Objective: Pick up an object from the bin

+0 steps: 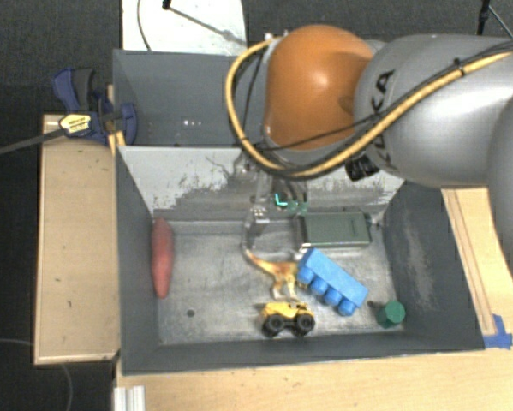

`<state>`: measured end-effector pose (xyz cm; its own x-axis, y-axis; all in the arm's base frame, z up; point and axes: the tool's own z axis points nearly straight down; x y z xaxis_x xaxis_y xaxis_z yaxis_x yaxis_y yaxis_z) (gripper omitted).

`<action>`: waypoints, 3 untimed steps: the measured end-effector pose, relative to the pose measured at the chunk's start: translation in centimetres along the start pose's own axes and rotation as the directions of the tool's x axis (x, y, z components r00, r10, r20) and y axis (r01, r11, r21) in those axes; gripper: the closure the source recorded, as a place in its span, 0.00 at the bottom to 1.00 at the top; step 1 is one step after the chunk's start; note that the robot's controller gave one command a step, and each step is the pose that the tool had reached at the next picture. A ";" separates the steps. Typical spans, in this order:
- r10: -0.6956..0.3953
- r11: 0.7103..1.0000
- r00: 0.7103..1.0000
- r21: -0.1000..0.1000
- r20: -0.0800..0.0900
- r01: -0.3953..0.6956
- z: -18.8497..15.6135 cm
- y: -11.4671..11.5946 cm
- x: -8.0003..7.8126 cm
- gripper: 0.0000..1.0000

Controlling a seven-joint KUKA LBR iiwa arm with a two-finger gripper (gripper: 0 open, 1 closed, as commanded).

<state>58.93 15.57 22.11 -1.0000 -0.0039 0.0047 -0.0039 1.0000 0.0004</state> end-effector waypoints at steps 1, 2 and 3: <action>0.003 1.000 1.000 -0.001 0.008 -0.003 -0.5 -0.1 -0.2 0.00; 0.005 1.000 1.000 -0.002 0.009 -0.005 -0.4 -0.2 0.0 0.00; 0.012 1.000 1.000 -0.005 0.015 -0.012 0.3 -1.5 1.8 0.00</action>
Offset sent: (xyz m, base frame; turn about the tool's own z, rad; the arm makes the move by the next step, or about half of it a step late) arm -0.0678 -0.0621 -0.0339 0.0485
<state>57.16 14.03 21.79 -0.9999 0.0082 -0.0105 0.0081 1.0000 0.0053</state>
